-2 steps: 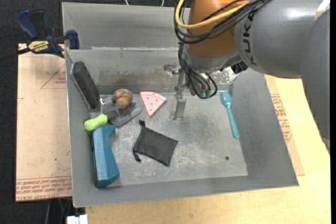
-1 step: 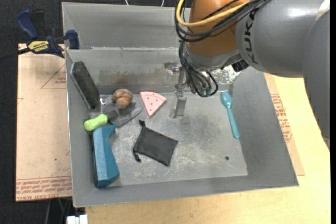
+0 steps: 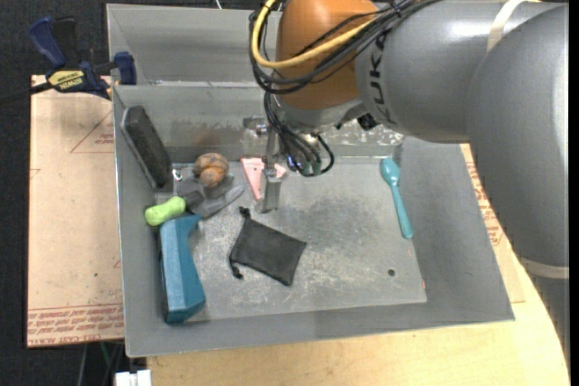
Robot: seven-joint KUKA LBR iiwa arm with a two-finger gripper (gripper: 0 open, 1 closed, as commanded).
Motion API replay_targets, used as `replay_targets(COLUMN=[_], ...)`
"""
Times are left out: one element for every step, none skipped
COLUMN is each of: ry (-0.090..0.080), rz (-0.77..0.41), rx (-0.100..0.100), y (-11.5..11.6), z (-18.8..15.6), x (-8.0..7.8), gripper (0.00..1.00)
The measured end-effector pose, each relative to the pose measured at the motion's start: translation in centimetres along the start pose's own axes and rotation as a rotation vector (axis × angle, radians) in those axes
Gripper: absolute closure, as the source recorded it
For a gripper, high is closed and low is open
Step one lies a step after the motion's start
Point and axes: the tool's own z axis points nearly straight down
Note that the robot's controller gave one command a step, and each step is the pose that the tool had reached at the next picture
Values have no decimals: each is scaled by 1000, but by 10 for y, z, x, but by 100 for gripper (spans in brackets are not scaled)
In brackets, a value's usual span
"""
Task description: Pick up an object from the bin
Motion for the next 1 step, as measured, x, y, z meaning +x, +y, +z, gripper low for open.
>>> replay_targets(ry=[2], rz=[31], rx=[1], y=[5], z=[50], x=[33], gripper=[0])
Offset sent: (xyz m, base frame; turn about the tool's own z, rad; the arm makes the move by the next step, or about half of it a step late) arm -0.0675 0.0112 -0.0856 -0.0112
